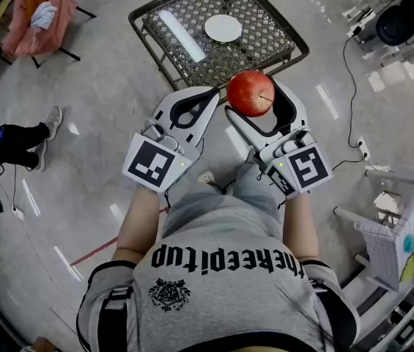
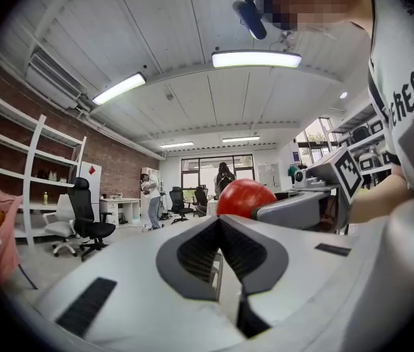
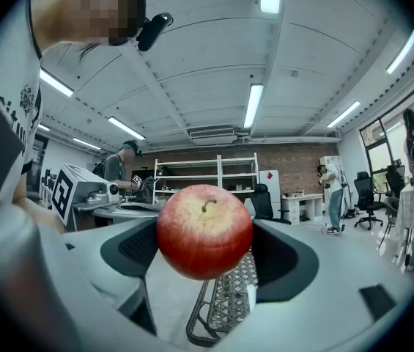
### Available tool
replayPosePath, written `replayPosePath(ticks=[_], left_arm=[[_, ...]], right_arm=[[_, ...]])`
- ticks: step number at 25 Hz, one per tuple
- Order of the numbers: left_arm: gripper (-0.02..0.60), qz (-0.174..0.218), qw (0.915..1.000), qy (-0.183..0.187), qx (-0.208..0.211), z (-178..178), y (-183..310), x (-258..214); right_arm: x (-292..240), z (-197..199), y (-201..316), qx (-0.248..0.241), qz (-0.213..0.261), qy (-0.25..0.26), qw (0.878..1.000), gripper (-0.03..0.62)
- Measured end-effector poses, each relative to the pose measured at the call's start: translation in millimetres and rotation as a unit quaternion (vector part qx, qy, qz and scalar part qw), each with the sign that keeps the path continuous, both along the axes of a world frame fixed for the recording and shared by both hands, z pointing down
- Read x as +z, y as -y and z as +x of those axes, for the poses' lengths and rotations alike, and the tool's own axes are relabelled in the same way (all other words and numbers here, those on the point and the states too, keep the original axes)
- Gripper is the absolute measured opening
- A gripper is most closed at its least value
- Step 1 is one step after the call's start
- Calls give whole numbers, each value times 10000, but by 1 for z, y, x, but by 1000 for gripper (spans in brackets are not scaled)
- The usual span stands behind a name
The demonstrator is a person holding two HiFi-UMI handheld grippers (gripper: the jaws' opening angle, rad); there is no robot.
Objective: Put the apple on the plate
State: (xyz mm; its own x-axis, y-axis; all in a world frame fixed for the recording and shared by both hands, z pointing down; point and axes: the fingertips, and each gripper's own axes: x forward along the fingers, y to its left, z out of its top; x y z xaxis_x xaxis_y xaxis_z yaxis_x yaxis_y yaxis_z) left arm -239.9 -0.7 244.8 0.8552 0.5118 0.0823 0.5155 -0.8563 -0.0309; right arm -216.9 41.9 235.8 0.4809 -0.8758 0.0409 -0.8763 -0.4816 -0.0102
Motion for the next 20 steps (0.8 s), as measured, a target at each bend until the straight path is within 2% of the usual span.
replayPosePath(ticks=[6, 11, 20], left_arm=[[21, -24, 9998, 23, -175, 23, -13, -1], [21, 44, 9988, -344, -336, 55, -26, -5], [21, 76, 9973, -274, -672, 110, -52, -13]], right_arm=[[-1, 23, -13, -250, -98, -59, 9996, 410], [5, 50, -23, -555, -246, -67, 9981, 408], [-5, 107, -43, -928, -216, -33, 9954, 407]])
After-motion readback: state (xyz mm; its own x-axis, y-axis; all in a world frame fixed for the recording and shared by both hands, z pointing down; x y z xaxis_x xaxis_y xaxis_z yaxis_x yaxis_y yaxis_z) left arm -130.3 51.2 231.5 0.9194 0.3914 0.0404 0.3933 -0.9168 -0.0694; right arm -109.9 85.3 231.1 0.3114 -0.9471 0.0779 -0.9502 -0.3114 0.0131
